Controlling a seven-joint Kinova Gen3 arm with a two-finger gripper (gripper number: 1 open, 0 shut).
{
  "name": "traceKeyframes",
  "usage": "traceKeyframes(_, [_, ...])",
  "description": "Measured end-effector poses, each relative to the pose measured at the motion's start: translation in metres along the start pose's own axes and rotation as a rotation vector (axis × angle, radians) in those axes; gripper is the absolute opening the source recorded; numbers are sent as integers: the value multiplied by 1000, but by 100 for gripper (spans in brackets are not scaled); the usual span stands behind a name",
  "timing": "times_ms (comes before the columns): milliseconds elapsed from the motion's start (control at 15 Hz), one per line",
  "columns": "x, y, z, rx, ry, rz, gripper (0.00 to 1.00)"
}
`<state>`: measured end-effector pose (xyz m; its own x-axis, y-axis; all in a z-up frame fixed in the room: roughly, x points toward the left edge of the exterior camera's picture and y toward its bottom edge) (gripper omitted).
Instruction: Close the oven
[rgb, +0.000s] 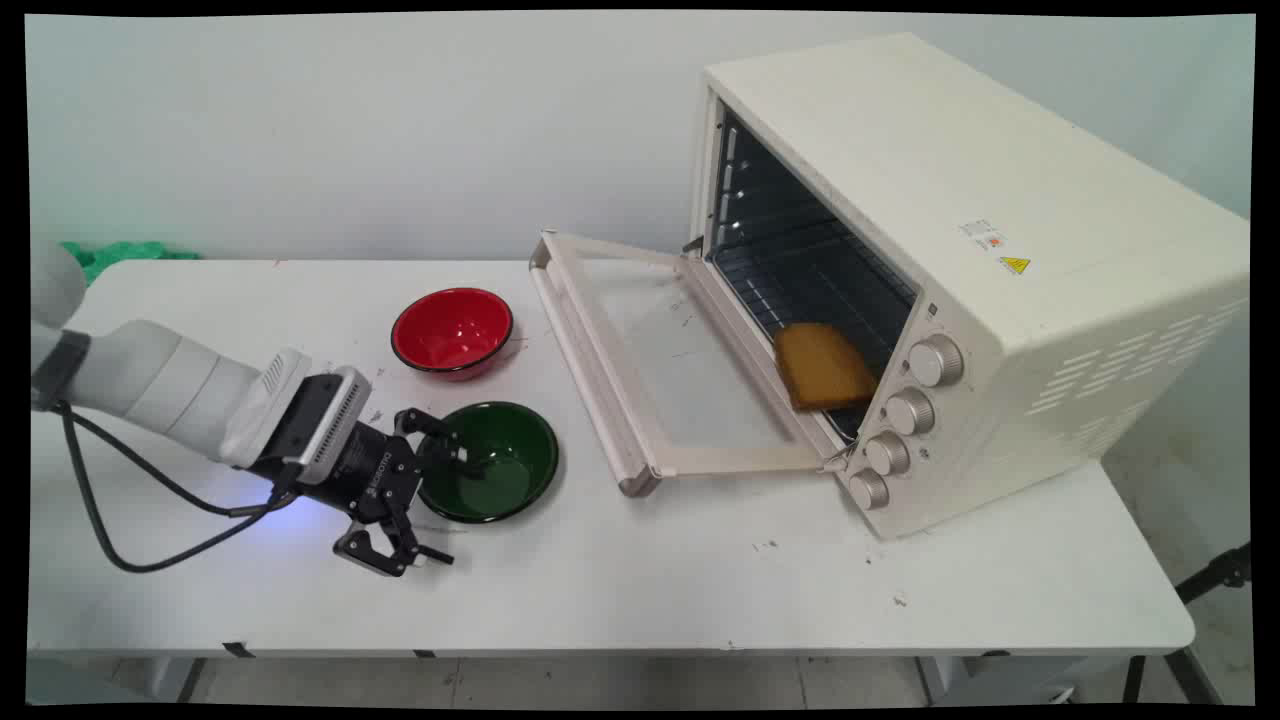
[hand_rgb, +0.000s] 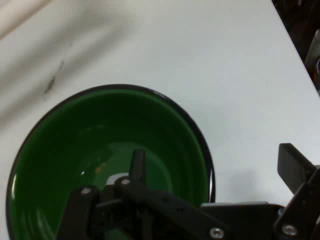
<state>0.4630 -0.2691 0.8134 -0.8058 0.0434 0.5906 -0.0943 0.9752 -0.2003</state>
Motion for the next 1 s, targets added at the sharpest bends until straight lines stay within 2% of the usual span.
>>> traceKeyframes(333, [20,-21,-18,6,16,-116,100])
traceKeyframes(667, [32,-73,-32,78,18,-272,100])
traceKeyframes(1000, [24,-112,-12,137,-10,-406,100])
